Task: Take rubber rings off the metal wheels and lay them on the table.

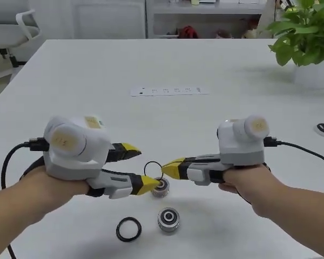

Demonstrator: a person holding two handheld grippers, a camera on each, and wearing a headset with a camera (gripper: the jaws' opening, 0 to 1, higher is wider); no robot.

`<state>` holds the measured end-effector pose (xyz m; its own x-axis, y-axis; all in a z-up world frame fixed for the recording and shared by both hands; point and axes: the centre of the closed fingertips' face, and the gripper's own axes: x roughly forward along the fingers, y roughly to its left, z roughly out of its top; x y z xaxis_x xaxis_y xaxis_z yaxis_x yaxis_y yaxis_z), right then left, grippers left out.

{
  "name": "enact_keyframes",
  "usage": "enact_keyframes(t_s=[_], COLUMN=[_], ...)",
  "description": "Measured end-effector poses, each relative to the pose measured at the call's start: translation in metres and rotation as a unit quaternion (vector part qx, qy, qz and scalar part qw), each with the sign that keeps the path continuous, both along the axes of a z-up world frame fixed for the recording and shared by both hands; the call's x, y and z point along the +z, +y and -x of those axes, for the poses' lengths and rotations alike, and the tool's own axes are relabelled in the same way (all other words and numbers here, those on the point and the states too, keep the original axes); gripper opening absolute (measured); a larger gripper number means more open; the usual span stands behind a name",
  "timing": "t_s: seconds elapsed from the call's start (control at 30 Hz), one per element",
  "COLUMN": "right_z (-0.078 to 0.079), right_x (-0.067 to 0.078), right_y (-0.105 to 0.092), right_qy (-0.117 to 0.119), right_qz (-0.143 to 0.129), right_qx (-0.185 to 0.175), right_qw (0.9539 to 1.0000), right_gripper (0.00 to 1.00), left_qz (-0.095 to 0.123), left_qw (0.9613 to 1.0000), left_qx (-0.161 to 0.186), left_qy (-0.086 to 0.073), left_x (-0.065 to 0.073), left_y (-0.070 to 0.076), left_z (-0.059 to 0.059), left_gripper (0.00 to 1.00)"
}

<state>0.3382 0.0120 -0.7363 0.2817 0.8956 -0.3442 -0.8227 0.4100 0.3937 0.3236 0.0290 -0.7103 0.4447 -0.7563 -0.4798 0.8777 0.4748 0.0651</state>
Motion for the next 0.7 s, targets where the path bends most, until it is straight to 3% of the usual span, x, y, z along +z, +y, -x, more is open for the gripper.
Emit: enact_keyframes(t_s=[0.7], right_z=[0.011], right_x=[0.013], right_y=[0.003], right_qy=[0.0], right_qz=[-0.012], right_qx=[0.013], right_qw=[0.9999], right_gripper=[0.0], left_qz=[0.008], left_qw=[0.9999], left_qx=[0.013], left_qy=[-0.003], left_x=[0.012], left_y=[0.023], left_z=[0.016], left_gripper=[0.62])
